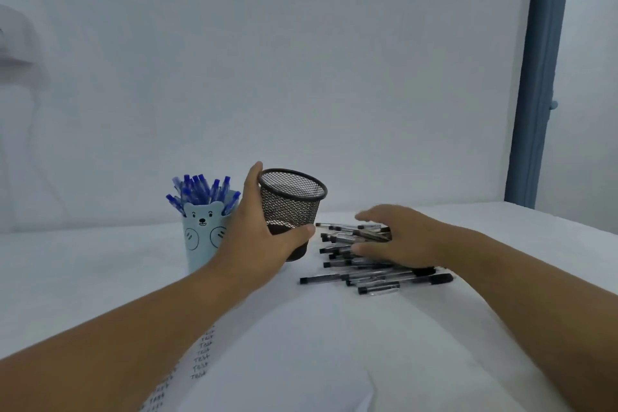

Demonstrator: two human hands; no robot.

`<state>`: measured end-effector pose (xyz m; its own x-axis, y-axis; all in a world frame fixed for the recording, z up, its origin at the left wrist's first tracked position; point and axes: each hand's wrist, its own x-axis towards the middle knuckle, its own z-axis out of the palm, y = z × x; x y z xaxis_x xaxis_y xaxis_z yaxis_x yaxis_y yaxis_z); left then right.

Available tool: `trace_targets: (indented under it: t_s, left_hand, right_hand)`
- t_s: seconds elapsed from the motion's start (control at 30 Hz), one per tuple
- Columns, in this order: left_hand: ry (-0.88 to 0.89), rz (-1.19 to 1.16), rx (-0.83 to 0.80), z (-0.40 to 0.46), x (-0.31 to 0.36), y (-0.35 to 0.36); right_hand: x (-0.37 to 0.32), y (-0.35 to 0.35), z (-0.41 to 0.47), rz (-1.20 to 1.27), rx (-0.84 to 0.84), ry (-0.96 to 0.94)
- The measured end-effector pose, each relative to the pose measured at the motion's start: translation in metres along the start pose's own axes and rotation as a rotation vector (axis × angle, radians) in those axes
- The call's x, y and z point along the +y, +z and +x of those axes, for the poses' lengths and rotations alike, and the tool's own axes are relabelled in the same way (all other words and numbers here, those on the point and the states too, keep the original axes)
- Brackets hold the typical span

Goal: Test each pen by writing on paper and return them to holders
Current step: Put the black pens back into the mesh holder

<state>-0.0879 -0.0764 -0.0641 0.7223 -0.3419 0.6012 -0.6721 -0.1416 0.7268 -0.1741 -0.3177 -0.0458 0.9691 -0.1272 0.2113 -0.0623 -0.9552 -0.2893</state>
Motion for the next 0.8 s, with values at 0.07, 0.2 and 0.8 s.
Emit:
trace_targets:
  t_s: [0.07, 0.2, 0.8]
  left_hand:
    - [-0.014, -0.007, -0.003, -0.002, -0.003, 0.0]
    - [-0.037, -0.002, -0.007, -0.005, -0.005, -0.001]
    - [-0.028, 0.048, -0.063, -0.011, -0.003, -0.002]
  right_hand:
    - [0.002, 0.004, 0.0, 0.026, -0.017, -0.023]
    - [0.001, 0.007, -0.001, 0.048, 0.011, -0.062]
    - [-0.014, 0.008, 0.002, 0.024, 0.183, -0.093]
